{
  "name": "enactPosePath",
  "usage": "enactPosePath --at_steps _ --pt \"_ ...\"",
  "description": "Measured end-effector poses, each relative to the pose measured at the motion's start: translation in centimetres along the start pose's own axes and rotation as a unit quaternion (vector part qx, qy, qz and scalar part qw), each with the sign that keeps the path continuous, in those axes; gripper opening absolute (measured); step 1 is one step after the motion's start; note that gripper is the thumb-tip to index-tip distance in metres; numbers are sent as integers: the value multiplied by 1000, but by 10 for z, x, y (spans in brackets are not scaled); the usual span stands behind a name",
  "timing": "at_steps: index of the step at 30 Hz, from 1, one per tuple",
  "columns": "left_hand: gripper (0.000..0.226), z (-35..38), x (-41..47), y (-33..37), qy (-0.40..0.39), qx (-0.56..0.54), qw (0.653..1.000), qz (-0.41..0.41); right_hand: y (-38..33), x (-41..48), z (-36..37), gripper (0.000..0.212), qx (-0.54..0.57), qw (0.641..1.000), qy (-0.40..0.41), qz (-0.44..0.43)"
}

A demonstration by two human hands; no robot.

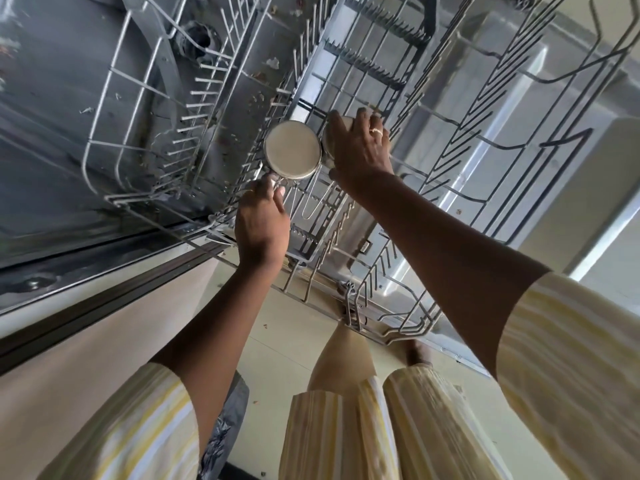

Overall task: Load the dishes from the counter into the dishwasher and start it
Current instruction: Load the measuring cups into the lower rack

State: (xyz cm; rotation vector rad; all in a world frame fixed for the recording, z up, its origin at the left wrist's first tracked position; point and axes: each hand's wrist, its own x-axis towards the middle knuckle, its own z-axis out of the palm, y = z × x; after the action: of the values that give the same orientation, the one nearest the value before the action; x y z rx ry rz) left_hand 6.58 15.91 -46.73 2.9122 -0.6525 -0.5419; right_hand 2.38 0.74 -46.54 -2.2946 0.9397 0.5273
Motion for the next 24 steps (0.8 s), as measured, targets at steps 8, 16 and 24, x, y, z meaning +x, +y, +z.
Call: enactPosePath --at_steps 8,16,24 --pt "87 -2 13 11 4 -98 995 30 7 9 3 52 68 996 58 -14" --pt "103 -4 42 33 -11 -15 998 63 11 5 -4 48 56 996 65 -29" --pt "102 -8 45 23 -15 -57 996 66 4 -3 -11 45 28 998 57 -25"
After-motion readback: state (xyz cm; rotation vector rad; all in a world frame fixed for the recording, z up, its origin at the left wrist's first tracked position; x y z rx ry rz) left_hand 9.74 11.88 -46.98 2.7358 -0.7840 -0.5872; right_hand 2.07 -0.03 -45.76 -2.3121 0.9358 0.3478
